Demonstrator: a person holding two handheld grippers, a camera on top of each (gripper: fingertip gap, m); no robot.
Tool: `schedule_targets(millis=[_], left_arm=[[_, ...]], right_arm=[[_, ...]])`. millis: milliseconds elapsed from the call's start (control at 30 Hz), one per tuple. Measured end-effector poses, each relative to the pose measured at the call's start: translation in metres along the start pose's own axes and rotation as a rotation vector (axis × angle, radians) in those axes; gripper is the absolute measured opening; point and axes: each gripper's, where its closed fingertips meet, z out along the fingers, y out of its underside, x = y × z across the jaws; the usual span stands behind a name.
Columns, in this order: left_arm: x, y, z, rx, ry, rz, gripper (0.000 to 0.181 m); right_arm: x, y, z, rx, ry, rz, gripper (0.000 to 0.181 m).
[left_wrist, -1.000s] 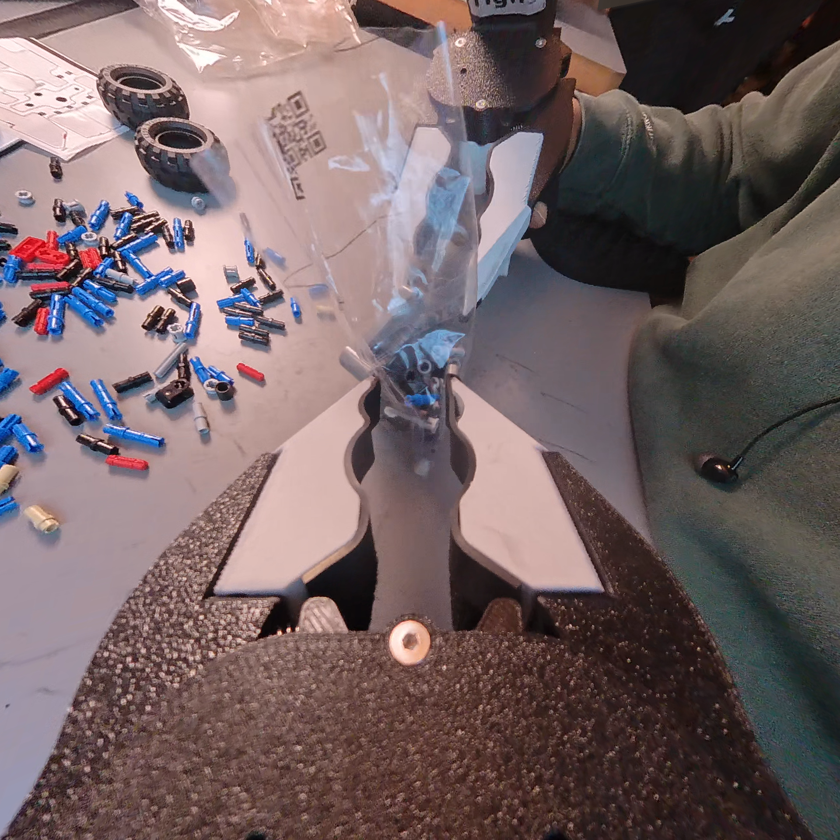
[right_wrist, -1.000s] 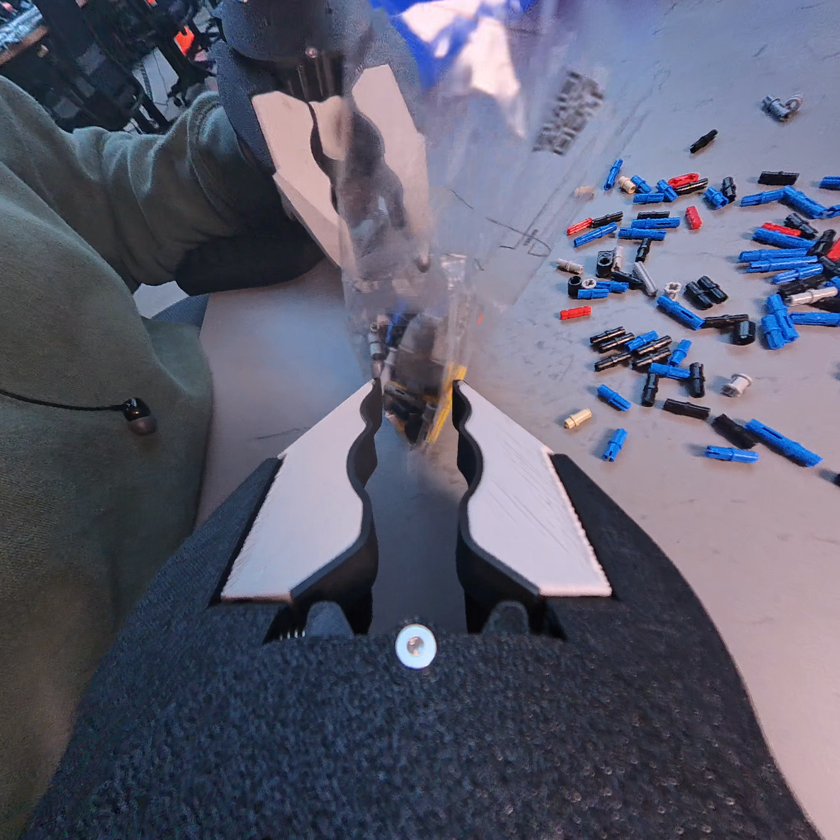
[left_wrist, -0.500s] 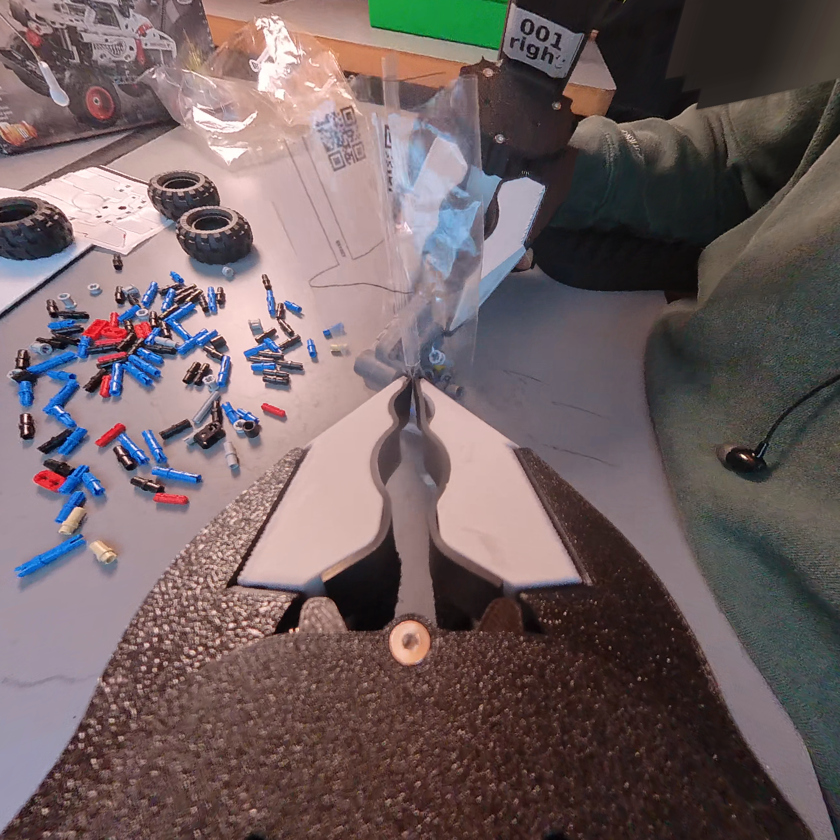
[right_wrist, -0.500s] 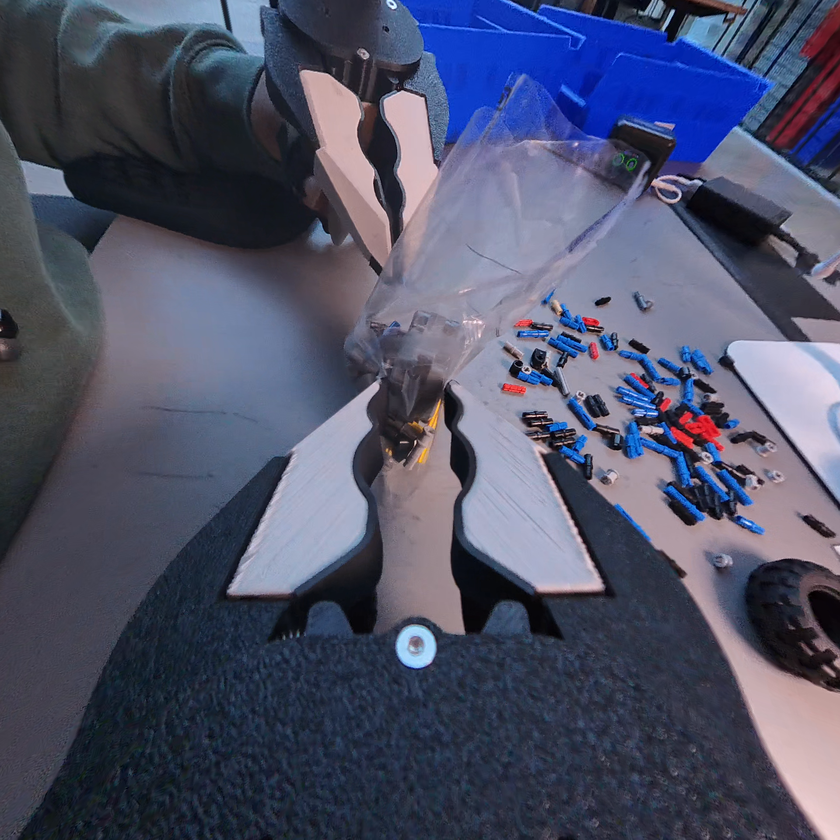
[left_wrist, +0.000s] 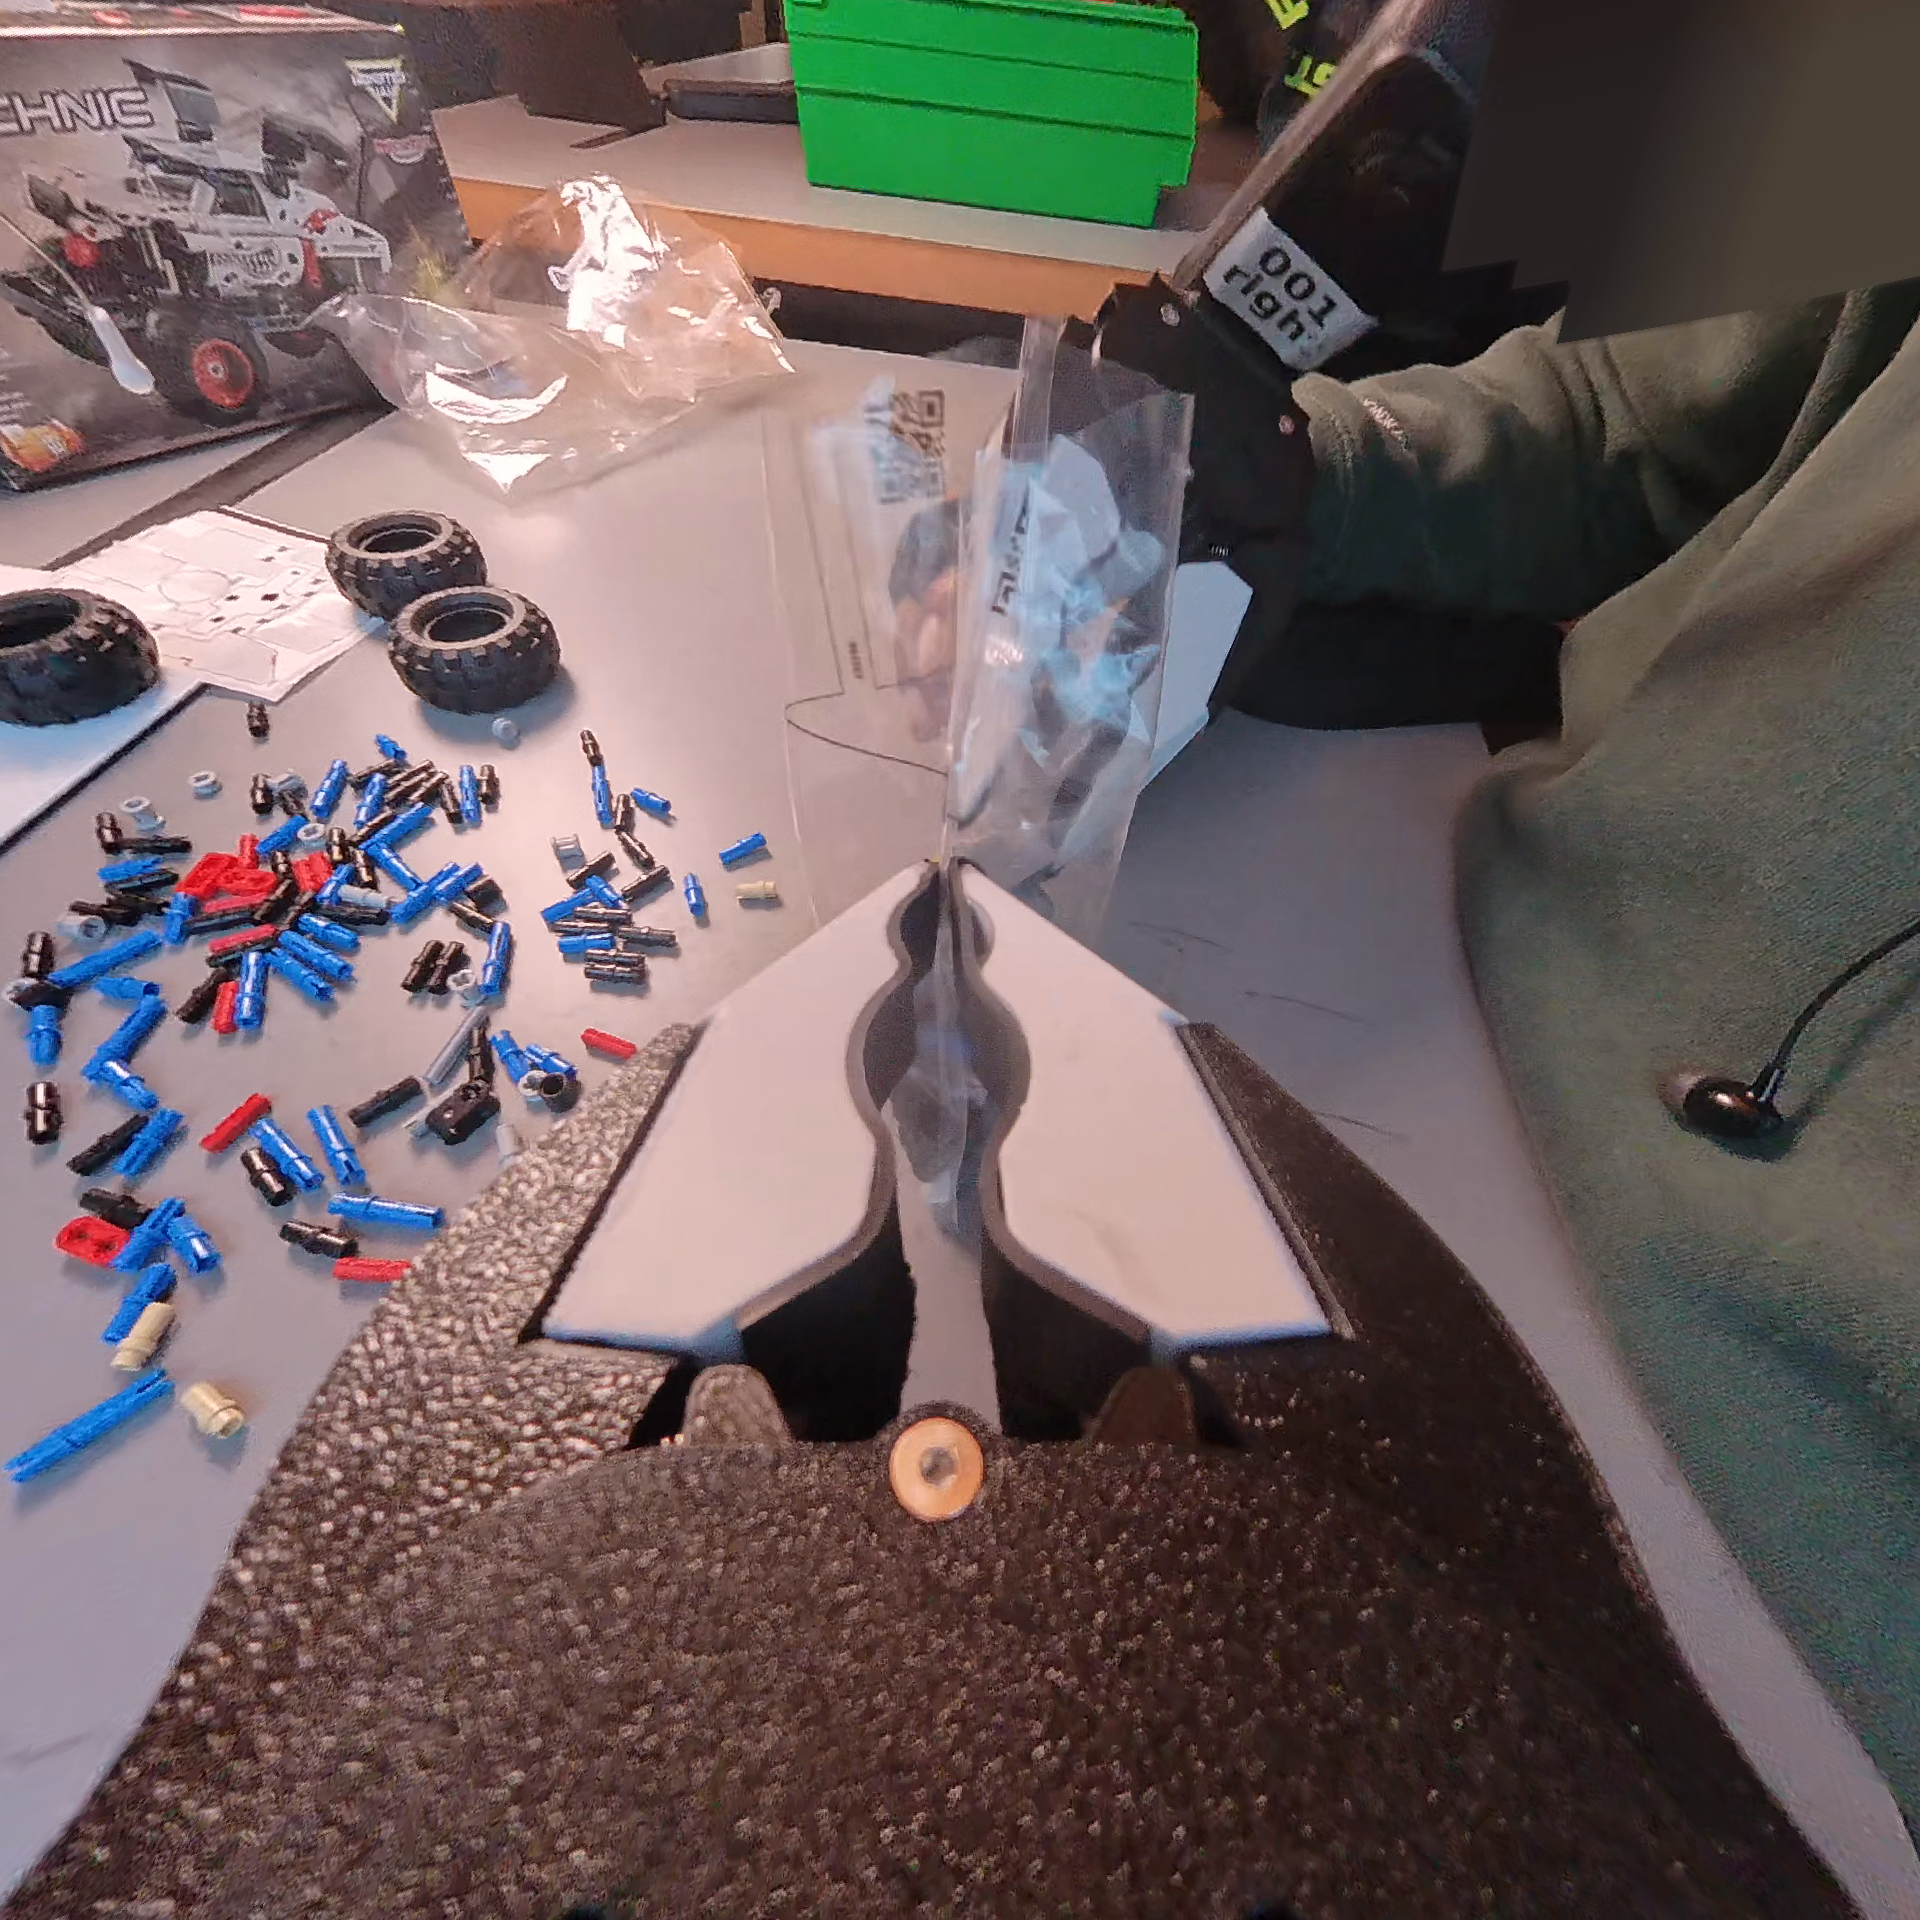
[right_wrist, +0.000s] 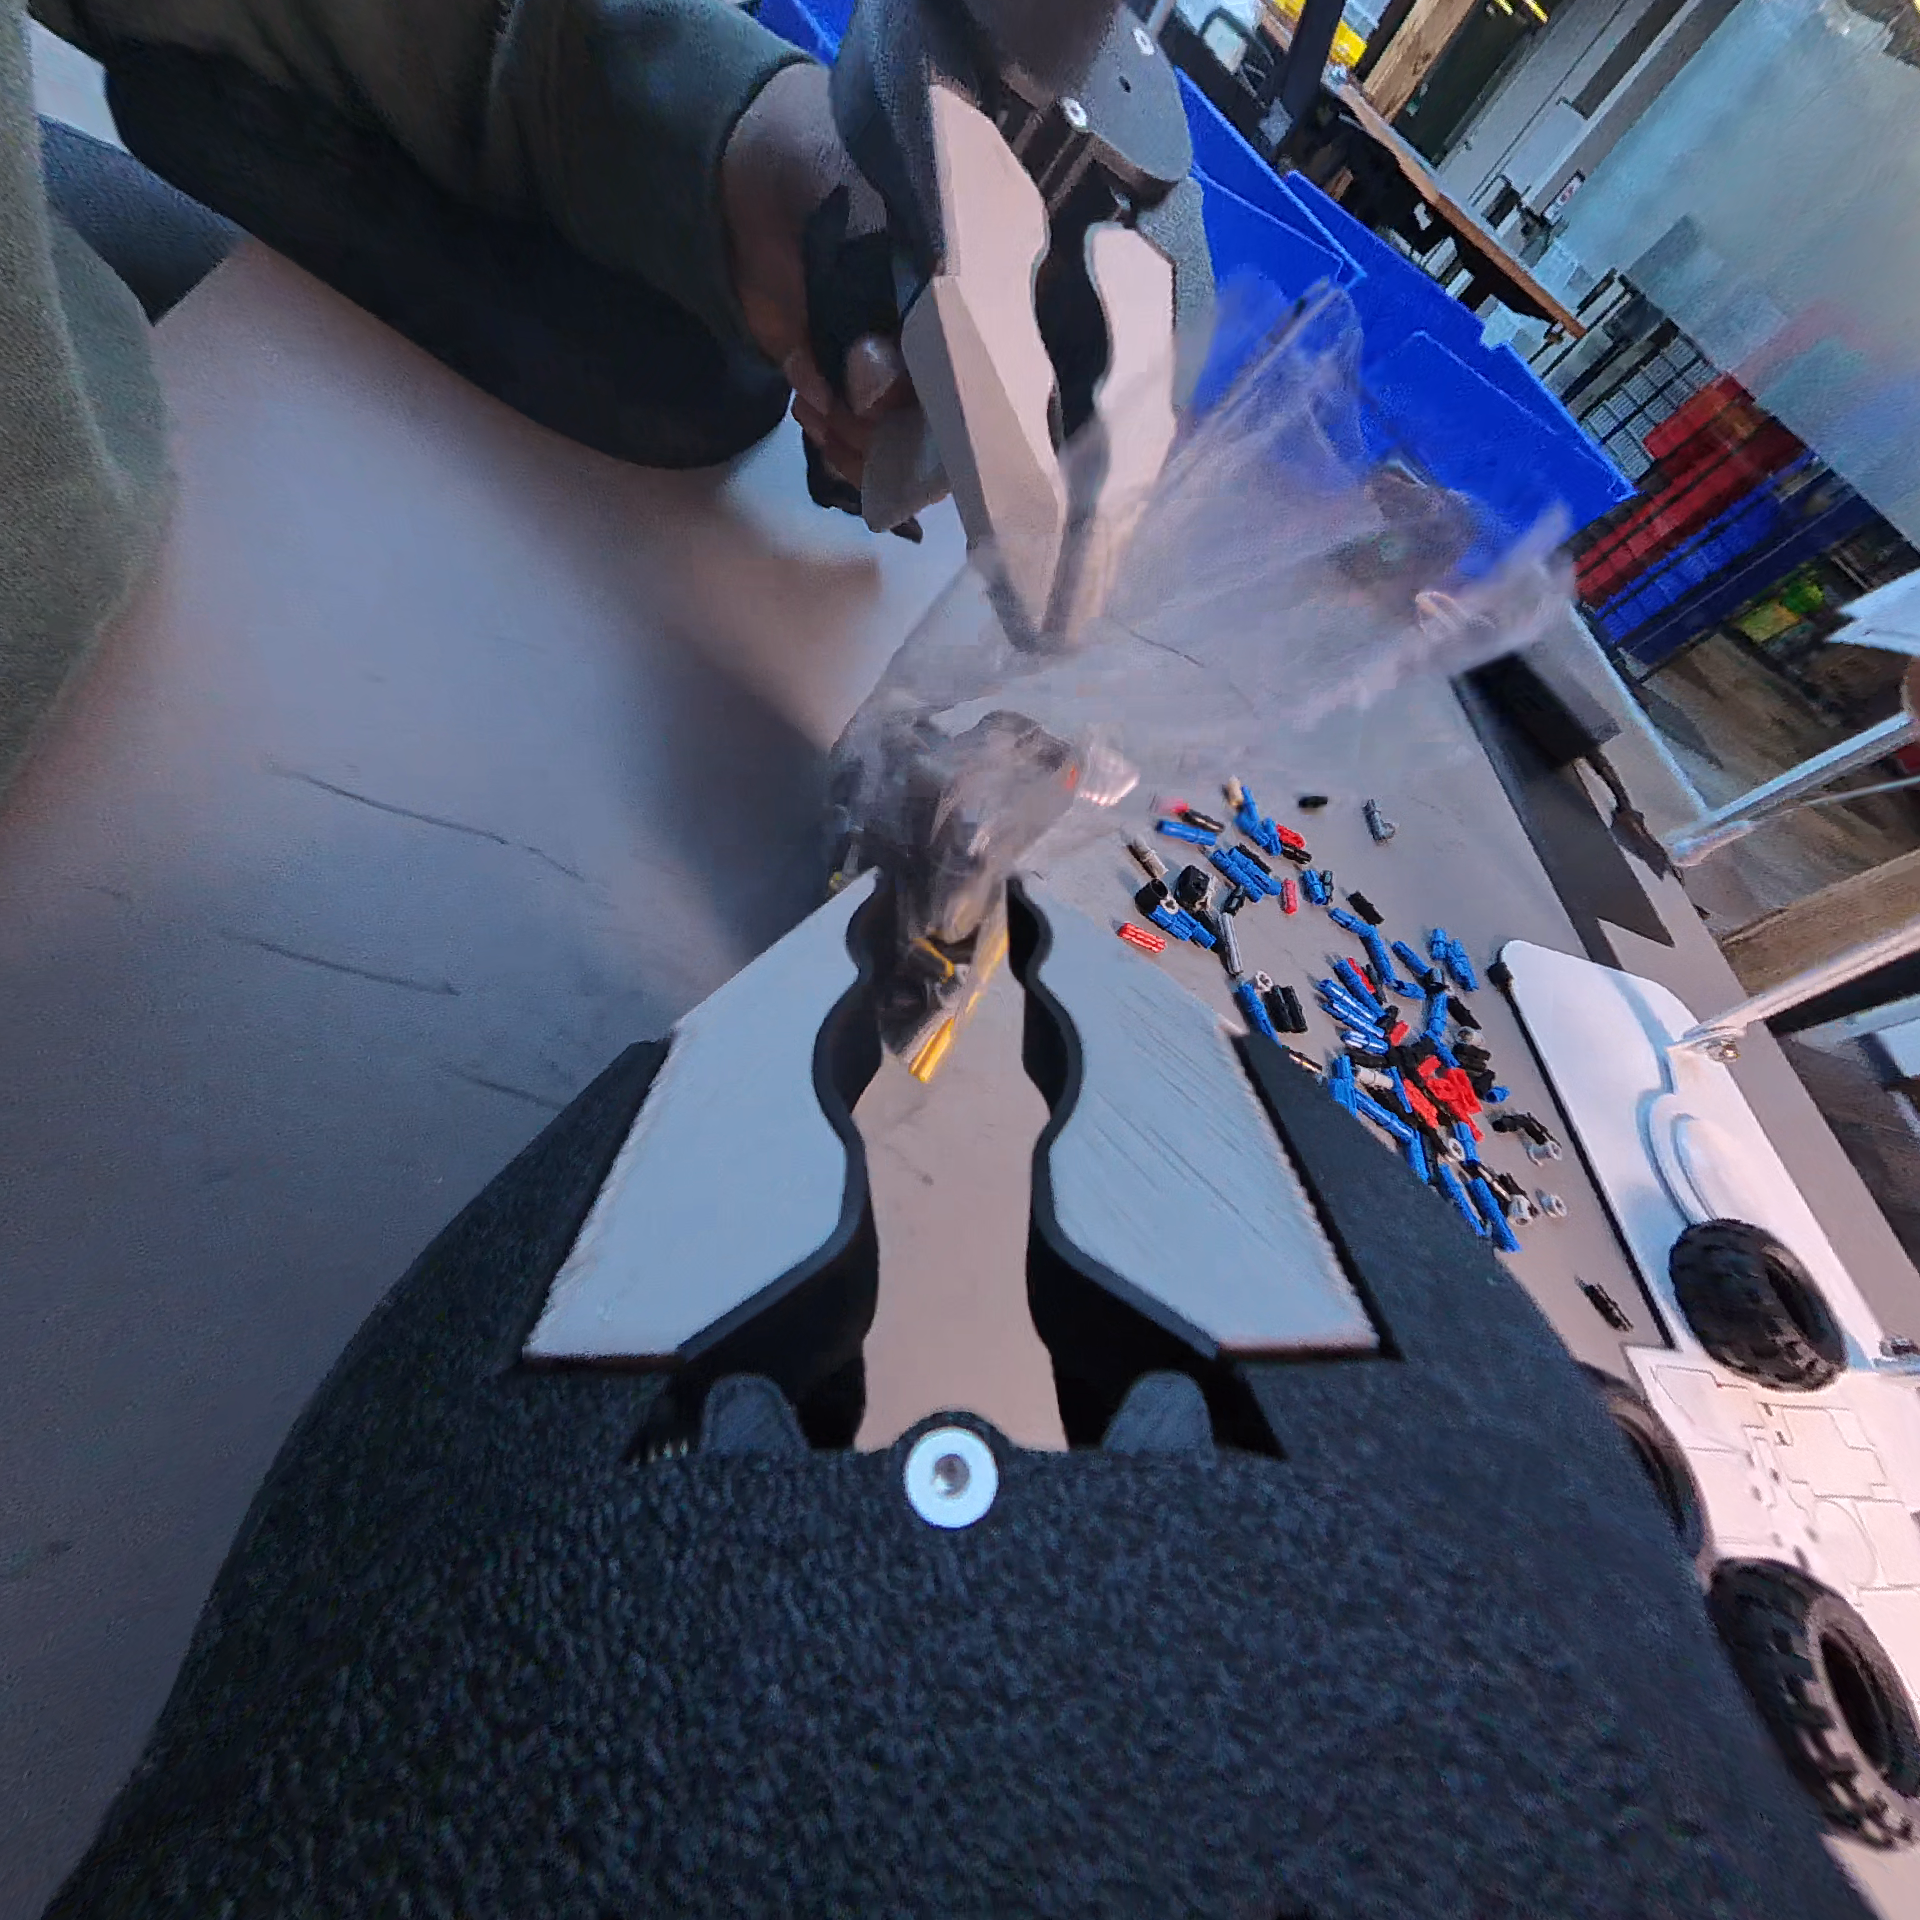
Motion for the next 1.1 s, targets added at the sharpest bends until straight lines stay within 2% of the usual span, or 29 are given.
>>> schedule_targets(millis=[133, 167, 233, 300, 333, 400, 433, 567, 633, 667, 700, 767, 833, 900, 967, 1033, 1100], left_arm=[[0.010, -0.005, -0.006, 0.053, 0.043, 0.040, 0.000], [0.012, -0.006, -0.007, 0.064, 0.053, 0.049, 0.000], [0.014, -0.007, -0.006, 0.083, 0.068, 0.058, 0.000], [0.021, -0.009, -0.003, 0.096, 0.105, 0.074, 0.000], [0.024, -0.010, -0.003, 0.101, 0.123, 0.083, 0.000], [0.024, -0.008, -0.005, 0.098, 0.130, 0.101, 0.000], [0.022, -0.006, -0.009, 0.091, 0.125, 0.115, 0.000], [0.025, 0.001, -0.013, 0.061, 0.131, 0.145, 0.000], [0.030, 0.001, -0.010, 0.051, 0.148, 0.170, 0.000], [0.031, 0.001, -0.008, 0.051, 0.154, 0.174, 0.000], [0.031, 0.001, -0.008, 0.052, 0.153, 0.175, 0.000], [0.027, 0.000, -0.008, 0.052, 0.132, 0.167, 0.000], [0.019, 0.000, -0.013, 0.038, 0.111, 0.147, 0.001], [-0.006, 0.003, -0.023, -0.002, 0.030, 0.082, 0.013], [-0.059, 0.017, -0.038, -0.085, -0.188, -0.020, 0.014], [-0.108, 0.046, -0.057, -0.233, -0.395, -0.138, 0.021], [-0.131, 0.069, -0.065, -0.321, -0.483, -0.214, 0.024]], right_arm=[[-0.001, 0.010, -0.003, -0.047, -0.097, 0.200, 0.074], [-0.004, 0.013, -0.001, -0.062, -0.123, 0.221, 0.084], [-0.009, 0.009, 0.008, -0.063, -0.171, 0.238, 0.090], [-0.014, 0.003, 0.018, -0.057, -0.200, 0.219, 0.089], [-0.015, 0.004, 0.022, -0.071, -0.208, 0.198, 0.077], [-0.017, 0.003, 0.018, -0.048, -0.250, 0.191, 0.040], [-0.012, 0.005, 0.015, -0.043, -0.239, 0.203, 0.034], [-0.012, 0.006, 0.006, -0.030, -0.236, 0.239, 0.036], [-0.017, 0.012, 0.012, -0.086, -0.237, 0.204, 0.067], [-0.019, 0.012, 0.015, -0.101, -0.246, 0.201, 0.074], [-0.020, 0.013, 0.017, -0.106, -0.253, 0.196, 0.071], [-0.023, 0.010, 0.016, -0.092, -0.271, 0.187, 0.037], [-0.017, 0.010, 0.012, -0.081, -0.247, 0.204, 0.034], [-0.009, 0.019, 0.008, -0.108, -0.204, 0.212, 0.035], [0.000, 0.028, 0.004, -0.142, -0.144, 0.225, 0.034], [0.004, 0.032, 0.001, -0.159, -0.116, 0.239, 0.034], [0.007, 0.035, 0.000, -0.180, -0.092, 0.251, 0.034]])
